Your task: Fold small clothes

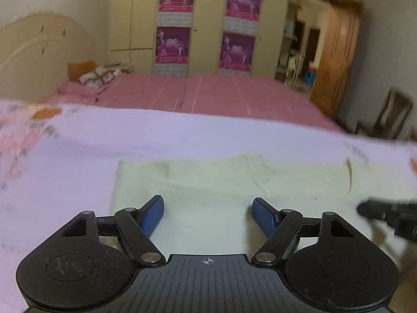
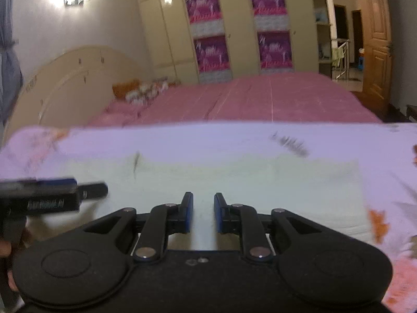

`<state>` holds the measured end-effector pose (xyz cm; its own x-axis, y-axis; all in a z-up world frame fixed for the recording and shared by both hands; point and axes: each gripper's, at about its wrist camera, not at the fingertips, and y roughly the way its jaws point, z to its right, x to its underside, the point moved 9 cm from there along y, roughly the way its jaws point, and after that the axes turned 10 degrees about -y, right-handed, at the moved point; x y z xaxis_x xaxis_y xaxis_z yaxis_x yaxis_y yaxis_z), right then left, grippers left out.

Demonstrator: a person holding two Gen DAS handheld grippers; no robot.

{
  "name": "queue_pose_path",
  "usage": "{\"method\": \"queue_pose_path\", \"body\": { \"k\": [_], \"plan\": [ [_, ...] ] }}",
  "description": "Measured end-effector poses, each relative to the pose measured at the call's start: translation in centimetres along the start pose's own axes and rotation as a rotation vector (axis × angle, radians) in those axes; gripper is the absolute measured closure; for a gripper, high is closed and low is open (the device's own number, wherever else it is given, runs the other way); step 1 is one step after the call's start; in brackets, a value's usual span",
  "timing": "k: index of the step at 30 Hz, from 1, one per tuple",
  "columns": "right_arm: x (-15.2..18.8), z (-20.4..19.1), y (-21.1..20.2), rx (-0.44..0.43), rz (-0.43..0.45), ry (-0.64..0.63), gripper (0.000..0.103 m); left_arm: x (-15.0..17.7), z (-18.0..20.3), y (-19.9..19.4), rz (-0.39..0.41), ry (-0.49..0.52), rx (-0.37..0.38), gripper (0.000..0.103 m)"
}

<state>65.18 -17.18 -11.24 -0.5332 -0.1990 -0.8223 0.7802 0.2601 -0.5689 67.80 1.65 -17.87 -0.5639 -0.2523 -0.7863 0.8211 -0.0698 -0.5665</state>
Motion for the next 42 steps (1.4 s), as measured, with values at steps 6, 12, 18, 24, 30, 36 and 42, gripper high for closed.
{"method": "queue_pose_path", "body": {
  "k": [6, 12, 18, 24, 30, 36, 42],
  "plan": [
    [-0.7, 0.6, -0.8, -0.032, 0.041, 0.051, 0.084, -1.4, -2.3, 0.1, 0.039, -0.017, -0.037, 0.028],
    [-0.5, -0.1, 0.8, -0.022, 0.024, 0.019, 0.085, -1.2, -2.6, 1.6, 0.0, 0.024, -0.039, 0.028],
    [-0.7, 0.4, -1.9, -0.009, 0.049, -0.002, 0.083, 1.1, -1.1, -2.4, 0.028, 0.148, -0.064, 0.028],
    [1.3, -0.6, -2.8, 0.016, 0.015, -0.093, 0.084, 3.0, -1.6, -5.6, 0.024, 0.122, -0.085, 0.028],
    [3.1, 1.1, -5.7, 0.059, -0.004, -0.151, 0.083, 4.3, -4.1, -7.7, 0.009, 0.087, -0.07, 0.028],
    [2.0, 3.6, -7.0, 0.09, 0.028, -0.087, 0.077, 3.1, -1.4, -8.6, 0.079, 0.129, -0.03, 0.028],
    [2.6, 6.5, -4.4, 0.147, -0.024, -0.025, 0.083, 4.4, 1.0, -6.0, -0.007, 0.194, -0.002, 0.026]
  ]
}}
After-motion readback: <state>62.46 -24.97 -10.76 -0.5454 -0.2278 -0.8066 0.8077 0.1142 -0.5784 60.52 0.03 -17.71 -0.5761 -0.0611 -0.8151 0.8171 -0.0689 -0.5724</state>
